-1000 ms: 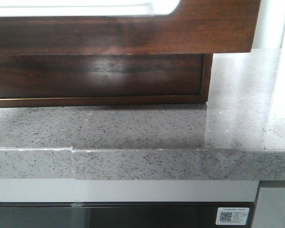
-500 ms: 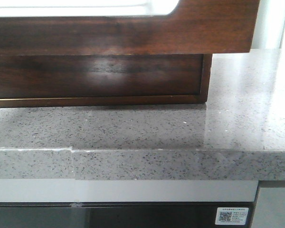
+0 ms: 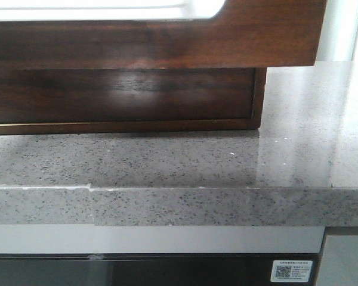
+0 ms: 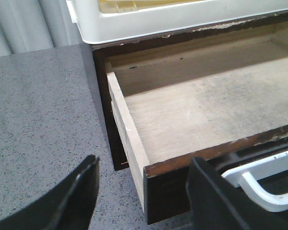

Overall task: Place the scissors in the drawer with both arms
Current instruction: 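Lift the scissors and carry them over the open drawer, then lower the scissors into the drawer and open the right gripper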

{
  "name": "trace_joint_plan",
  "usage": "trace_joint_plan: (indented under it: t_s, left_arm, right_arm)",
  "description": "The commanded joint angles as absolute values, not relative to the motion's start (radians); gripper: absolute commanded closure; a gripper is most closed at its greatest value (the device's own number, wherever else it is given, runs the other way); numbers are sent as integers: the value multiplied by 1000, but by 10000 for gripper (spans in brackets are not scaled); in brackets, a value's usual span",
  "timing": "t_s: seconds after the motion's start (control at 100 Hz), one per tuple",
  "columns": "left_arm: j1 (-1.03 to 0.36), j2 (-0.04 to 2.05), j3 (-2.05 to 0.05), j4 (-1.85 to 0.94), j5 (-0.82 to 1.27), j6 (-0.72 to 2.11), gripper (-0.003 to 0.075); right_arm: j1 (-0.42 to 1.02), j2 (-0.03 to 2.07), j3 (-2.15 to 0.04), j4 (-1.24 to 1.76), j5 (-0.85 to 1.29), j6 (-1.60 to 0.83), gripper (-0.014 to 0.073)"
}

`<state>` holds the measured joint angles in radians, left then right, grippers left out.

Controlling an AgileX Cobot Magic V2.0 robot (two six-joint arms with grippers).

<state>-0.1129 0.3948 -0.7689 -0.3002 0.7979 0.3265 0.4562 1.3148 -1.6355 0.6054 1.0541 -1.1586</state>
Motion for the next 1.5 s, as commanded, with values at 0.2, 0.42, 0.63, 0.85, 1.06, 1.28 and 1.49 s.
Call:
trace_joint_plan:
  t_s: [0.2,0.42,0.63,0.85,1.06,1.28,1.49]
  left_arm:
    - [-119,410,-799,-316,715,323,331]
    - [-119,410,-799,-316,715,323,331]
    - [-119,410,-799,-316,715,323,331]
    - [-119,410,-799,-316,715,323,331]
    - [-119,410,-799,-316,715,323,331]
    - [-119,410,-799,-315,715,323,331]
    - [-119,410,-799,-310,715,323,331]
  right_arm:
    - [555,1437,-1662,480,964,-1162,622]
    - [614,1520,-1662,321,961,-1122,622]
    - [661,1560,-1662,237,953,-1118,622]
    - [661,1570,-1662,227,955,-1118,508]
    - [661,1566,-1707,227,964,-1072,376]
    - [661,1532,-1838,219,1095,-970,336]
    - [656,1422,-1890,127,1239,-667,336]
